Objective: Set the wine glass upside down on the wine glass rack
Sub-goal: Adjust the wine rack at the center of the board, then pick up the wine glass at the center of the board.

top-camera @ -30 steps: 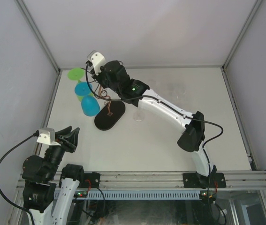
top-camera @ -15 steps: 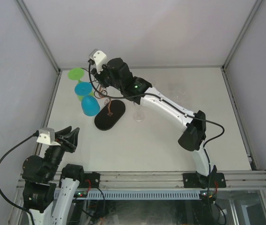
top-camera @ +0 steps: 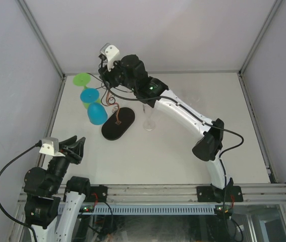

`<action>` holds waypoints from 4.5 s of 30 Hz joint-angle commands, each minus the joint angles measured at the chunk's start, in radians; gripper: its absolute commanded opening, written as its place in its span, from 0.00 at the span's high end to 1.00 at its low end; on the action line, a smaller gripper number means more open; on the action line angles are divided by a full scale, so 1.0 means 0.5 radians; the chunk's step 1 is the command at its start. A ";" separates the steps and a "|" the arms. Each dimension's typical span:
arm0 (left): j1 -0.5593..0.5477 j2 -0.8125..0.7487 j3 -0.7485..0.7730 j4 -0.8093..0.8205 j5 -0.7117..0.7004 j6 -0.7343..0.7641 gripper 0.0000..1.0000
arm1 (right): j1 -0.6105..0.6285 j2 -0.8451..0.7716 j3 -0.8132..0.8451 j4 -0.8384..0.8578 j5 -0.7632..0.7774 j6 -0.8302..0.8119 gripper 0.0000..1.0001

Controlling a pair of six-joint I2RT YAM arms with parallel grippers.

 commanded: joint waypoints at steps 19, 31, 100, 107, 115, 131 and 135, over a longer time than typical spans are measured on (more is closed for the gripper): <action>-0.016 0.145 0.079 -0.007 -0.139 -0.103 0.48 | -0.028 -1.547 -1.444 0.346 0.233 0.149 0.08; -0.016 0.205 0.001 0.131 -0.122 -0.240 0.47 | -0.036 -2.302 -2.703 0.220 0.401 0.684 0.00; -0.013 0.138 -0.182 0.248 -0.094 -0.219 0.38 | -0.406 -0.588 -2.813 2.405 0.033 0.594 0.45; -0.013 0.132 -0.182 0.248 -0.095 -0.219 0.38 | -0.407 -0.629 -2.816 2.345 0.031 0.557 0.54; -0.012 0.101 -0.185 0.250 -0.092 -0.218 0.37 | -0.357 -0.911 -2.889 2.164 0.085 0.472 0.55; -0.011 -0.002 -0.189 0.302 -0.097 -0.319 0.13 | -0.094 -1.852 -3.217 1.536 0.346 0.627 0.56; -0.012 0.025 -0.219 0.391 0.077 -0.433 0.08 | 0.024 -2.029 -3.243 1.409 0.457 0.640 0.56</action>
